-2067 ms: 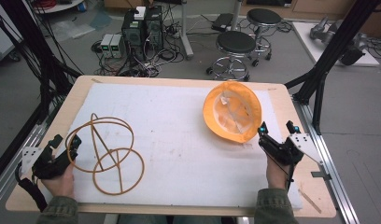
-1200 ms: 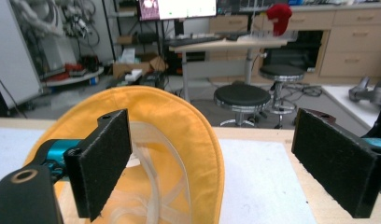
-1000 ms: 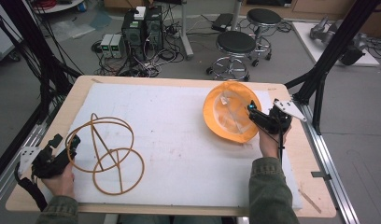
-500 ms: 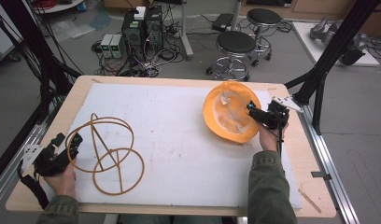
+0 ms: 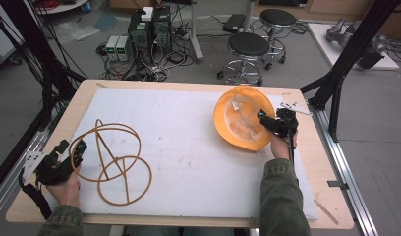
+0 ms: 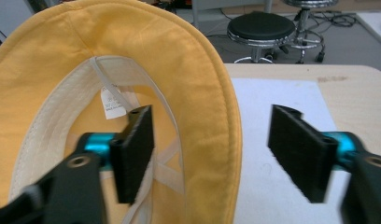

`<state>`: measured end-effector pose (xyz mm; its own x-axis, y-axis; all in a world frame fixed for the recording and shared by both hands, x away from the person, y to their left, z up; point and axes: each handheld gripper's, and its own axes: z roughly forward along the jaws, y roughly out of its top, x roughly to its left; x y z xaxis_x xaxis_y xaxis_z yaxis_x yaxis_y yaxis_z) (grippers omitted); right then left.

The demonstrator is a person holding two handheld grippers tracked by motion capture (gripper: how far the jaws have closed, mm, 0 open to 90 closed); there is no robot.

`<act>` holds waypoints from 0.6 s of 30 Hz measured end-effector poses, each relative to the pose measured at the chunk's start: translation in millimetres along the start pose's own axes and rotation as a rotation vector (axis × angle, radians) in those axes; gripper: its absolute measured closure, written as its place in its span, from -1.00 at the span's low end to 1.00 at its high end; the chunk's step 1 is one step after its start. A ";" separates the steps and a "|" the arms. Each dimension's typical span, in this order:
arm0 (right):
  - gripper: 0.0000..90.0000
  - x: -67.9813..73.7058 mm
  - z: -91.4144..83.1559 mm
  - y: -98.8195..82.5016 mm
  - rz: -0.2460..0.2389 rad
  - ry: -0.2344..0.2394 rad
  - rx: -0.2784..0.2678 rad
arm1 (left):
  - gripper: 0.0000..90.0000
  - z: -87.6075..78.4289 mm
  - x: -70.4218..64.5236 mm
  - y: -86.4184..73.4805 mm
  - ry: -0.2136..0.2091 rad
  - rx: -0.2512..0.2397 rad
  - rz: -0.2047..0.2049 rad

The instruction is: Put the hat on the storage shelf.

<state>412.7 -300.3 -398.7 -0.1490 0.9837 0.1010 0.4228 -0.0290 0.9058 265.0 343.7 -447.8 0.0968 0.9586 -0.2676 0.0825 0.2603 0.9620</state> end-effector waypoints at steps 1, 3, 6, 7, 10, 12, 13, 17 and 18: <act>-0.15 0.1 -0.5 0.1 0.007 -0.004 0.003 | -0.27 0.0 0.0 0.0 0.000 0.000 0.000; 0.33 -0.5 -3.2 1.1 0.028 0.005 0.025 | -0.27 0.6 -0.5 -0.1 -0.002 -0.001 0.001; 0.86 -4.2 -6.7 3.5 0.095 0.020 0.093 | -0.27 1.4 -2.2 -0.2 -0.008 0.004 0.016; 0.90 -6.2 -7.0 3.5 0.097 0.030 0.093 | -0.27 1.5 -2.5 -0.2 -0.009 0.005 0.017; 0.91 -6.9 -8.2 4.2 0.101 0.052 0.076 | -0.27 1.5 -2.8 -0.1 -0.010 0.003 0.019; 0.92 -5.7 -8.2 4.6 0.094 0.060 0.067 | -0.27 1.1 -2.4 0.1 -0.005 -0.001 0.014; 0.92 -4.4 -8.4 4.7 0.097 0.060 0.066 | -0.27 0.9 -2.3 0.3 -0.005 -0.002 0.012; 0.92 -3.9 -8.3 4.4 0.112 0.060 0.053 | -0.27 -0.5 -1.9 0.9 -0.006 -0.005 0.008; 0.92 -4.2 -8.3 4.4 0.118 0.064 0.049 | -0.27 -0.9 -1.9 1.1 -0.006 -0.007 0.008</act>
<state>407.8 -306.0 -391.7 -0.1515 0.9607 0.2328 0.4839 -0.1333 0.8649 264.0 342.3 -446.2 0.1030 0.9602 -0.2598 0.0743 0.2530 0.9646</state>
